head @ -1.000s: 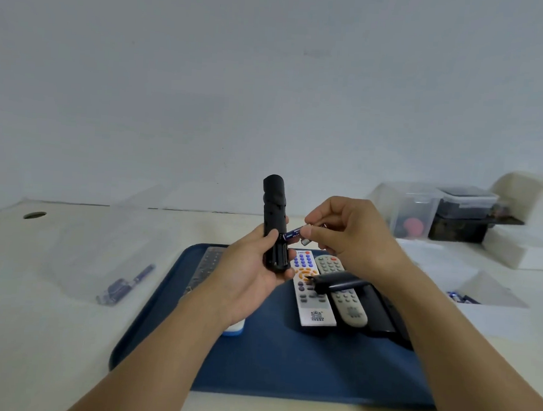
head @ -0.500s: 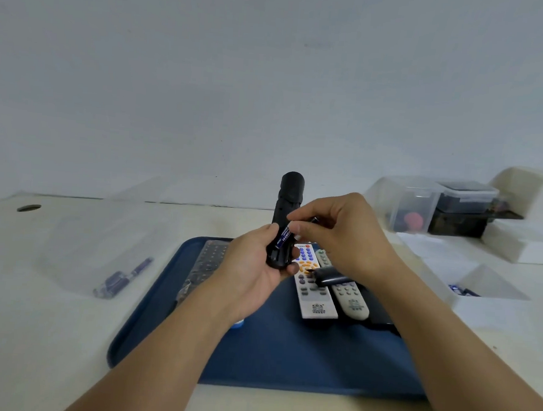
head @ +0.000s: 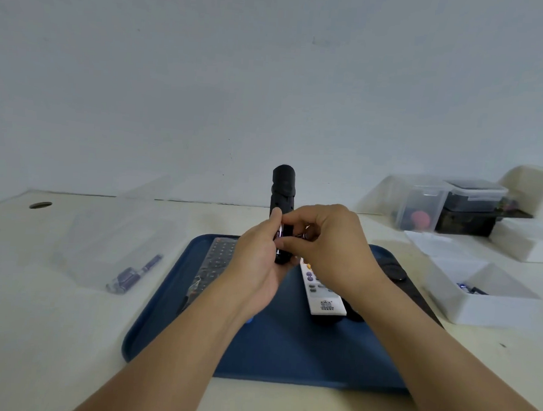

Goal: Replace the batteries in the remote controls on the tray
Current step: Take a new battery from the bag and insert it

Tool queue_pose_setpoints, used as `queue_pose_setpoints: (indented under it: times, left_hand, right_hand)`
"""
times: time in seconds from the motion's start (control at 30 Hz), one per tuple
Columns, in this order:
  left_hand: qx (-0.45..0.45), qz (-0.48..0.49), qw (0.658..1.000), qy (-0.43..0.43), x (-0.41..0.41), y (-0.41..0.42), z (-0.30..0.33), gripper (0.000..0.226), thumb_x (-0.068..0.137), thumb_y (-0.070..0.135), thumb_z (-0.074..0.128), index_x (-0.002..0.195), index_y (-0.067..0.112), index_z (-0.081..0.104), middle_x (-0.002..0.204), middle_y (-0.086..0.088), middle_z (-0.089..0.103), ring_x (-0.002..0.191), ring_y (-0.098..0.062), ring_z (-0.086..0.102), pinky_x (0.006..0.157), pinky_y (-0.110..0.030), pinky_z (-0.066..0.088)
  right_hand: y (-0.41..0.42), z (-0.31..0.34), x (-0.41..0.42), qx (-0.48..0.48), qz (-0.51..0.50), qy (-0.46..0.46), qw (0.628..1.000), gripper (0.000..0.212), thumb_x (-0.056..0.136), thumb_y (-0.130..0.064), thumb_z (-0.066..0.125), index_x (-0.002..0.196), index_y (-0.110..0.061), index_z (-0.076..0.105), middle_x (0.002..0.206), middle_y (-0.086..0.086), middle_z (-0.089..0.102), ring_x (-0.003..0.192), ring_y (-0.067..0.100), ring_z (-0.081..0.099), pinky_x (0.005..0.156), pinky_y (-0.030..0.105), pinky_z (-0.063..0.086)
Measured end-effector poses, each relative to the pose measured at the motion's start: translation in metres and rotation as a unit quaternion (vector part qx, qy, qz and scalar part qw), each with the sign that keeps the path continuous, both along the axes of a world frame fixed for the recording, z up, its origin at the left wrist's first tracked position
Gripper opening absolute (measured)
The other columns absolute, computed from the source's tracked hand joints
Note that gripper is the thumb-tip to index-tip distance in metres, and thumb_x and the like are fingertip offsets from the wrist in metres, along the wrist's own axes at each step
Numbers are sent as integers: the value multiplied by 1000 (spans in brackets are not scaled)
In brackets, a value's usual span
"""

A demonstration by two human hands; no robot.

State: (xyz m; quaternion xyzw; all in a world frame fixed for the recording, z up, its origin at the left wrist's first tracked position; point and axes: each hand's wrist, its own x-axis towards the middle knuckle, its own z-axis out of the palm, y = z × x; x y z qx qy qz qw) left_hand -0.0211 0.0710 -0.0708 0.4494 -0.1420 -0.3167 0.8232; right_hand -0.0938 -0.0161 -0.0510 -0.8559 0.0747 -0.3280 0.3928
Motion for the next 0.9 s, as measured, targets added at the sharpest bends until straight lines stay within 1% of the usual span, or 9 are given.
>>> queue_pose_setpoints:
  times: [0.1,0.17,0.3,0.37,0.5,0.63,0.73,0.83,0.9]
  left_hand:
    - [10,-7,1000,-24,0,2,0,27,106,26,49,117,11,68,103,-9,71,95,-20,67,85,-32,50]
    - [15,-13,999,-48,0,3,-1,26,105,24,51,118,10,69,103,-9,73,95,-19,66,85,-31,48]
    - [31,-9,996,-81,-1,1,-3,25,105,18,51,121,9,68,97,-6,74,80,-12,66,68,-23,50]
    - [39,11,996,-83,-1,-1,-5,21,105,15,49,113,7,68,86,-5,72,71,-12,64,63,-23,48]
    - [-6,16,999,-36,2,-3,-2,21,107,13,45,107,2,63,83,-11,66,60,-13,57,52,-23,44]
    - [-17,16,1000,-22,6,-2,-2,26,108,16,43,112,-2,61,80,-11,64,60,-15,53,47,-22,45]
    - [-11,7,999,-34,4,-2,-2,28,109,16,41,117,-2,61,82,-12,64,60,-14,53,49,-22,46]
    - [-4,13,999,-50,4,-1,-3,33,109,16,39,126,-4,59,92,-16,62,60,-13,54,51,-22,46]
    - [3,18,998,-63,5,-1,-3,30,110,13,38,123,-3,59,89,-15,63,62,-14,52,51,-22,45]
  right_hand:
    - [2,-3,1,33,-19,1,999,20,72,-4,86,85,-13,73,67,5,64,44,2,52,47,12,41]
    - [2,-2,1,58,-33,-6,998,24,68,-4,88,83,-12,71,70,7,67,47,2,51,45,12,41]
    - [0,-1,1,82,-49,-9,995,33,64,1,85,87,-12,65,69,6,69,45,0,52,43,11,41]
    - [-2,-1,1,97,-31,-2,995,31,65,2,85,85,-11,65,69,7,70,45,2,55,43,13,44]
    - [-20,6,-6,177,19,-27,984,19,70,-3,88,76,-11,72,68,7,69,59,13,62,62,26,57]
    - [-36,14,-12,336,97,-30,936,20,78,-6,77,97,-11,73,86,8,71,74,11,63,72,20,53]
    - [-39,12,-10,439,152,-39,885,29,87,-3,67,116,-6,67,93,9,74,70,11,62,70,18,55]
    - [-36,10,-9,432,152,-23,889,27,96,-4,59,123,-6,63,93,11,74,69,14,66,72,24,59]
    - [-34,11,-11,409,141,-22,901,24,99,-4,56,122,-5,62,88,12,70,73,21,69,70,32,61]
